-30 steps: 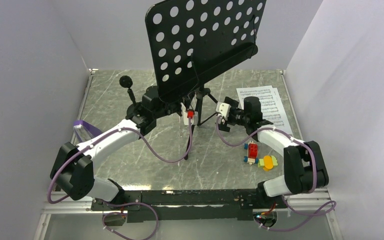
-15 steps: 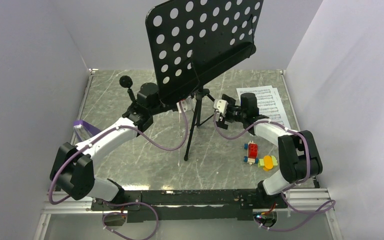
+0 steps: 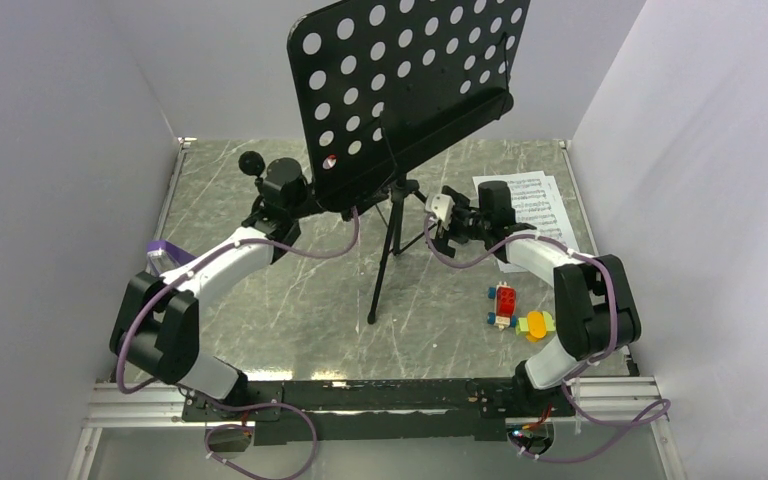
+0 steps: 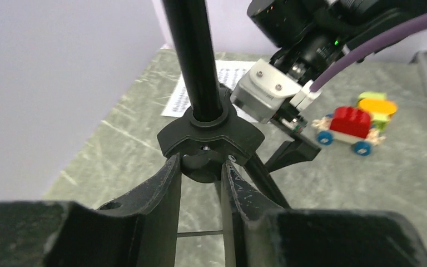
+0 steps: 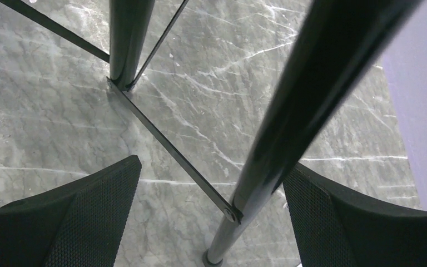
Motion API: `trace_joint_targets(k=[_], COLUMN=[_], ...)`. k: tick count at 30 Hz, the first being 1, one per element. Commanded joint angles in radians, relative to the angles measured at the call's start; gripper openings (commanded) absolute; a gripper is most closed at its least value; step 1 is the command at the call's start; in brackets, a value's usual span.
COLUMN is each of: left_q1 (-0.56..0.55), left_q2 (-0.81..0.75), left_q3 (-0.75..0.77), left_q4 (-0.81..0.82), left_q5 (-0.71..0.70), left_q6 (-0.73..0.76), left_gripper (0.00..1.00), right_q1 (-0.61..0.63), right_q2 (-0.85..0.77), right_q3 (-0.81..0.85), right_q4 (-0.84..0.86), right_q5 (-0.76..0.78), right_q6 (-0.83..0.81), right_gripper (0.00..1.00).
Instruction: Pack up the instrument practice props
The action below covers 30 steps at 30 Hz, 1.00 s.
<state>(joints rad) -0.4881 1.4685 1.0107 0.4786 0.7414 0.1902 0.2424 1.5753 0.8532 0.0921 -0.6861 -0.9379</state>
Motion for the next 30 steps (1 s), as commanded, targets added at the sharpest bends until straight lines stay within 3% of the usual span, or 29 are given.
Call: trace_joint_targets(k=[1, 7, 19, 26, 28, 30], left_q1=[0.028, 0.087, 0.175, 0.181, 0.19, 0.198], left_q2=[0.087, 0.151, 0.208, 0.252, 0.293, 0.377], left_q3=[0.06, 0.089, 0.262, 0.318, 0.343, 0.373], left_q4=[0.07, 0.127, -0.233, -0.283, -0.262, -0.175], left_q5=[0.142, 0.221, 0.387, 0.418, 0.478, 0.602], left_q6=[-0.393, -0.674, -0.731, -0.778, -0.871, -1.079], left_gripper=[0.04, 0.07, 0.01, 0.01, 0.0, 0.01], right_q1=[-0.002, -0.003, -0.004, -0.004, -0.003, -0.004], right_q2=[0.004, -0.006, -0.031, -0.059, -0.061, -0.062], right_q3=[0.055, 0.054, 0.035, -0.008, -0.011, -0.015], right_q4=[-0.045, -0.058, -0.049, -0.018, -0.018, -0.015], right_q5=[-0.027, -0.037, -0.064, -0.063, -0.069, -0.071], right_q6=[0.017, 0.03, 0.09, 0.118, 0.124, 0.129], right_gripper=[0.98, 0.98, 0.98, 0.98, 0.98, 0.98])
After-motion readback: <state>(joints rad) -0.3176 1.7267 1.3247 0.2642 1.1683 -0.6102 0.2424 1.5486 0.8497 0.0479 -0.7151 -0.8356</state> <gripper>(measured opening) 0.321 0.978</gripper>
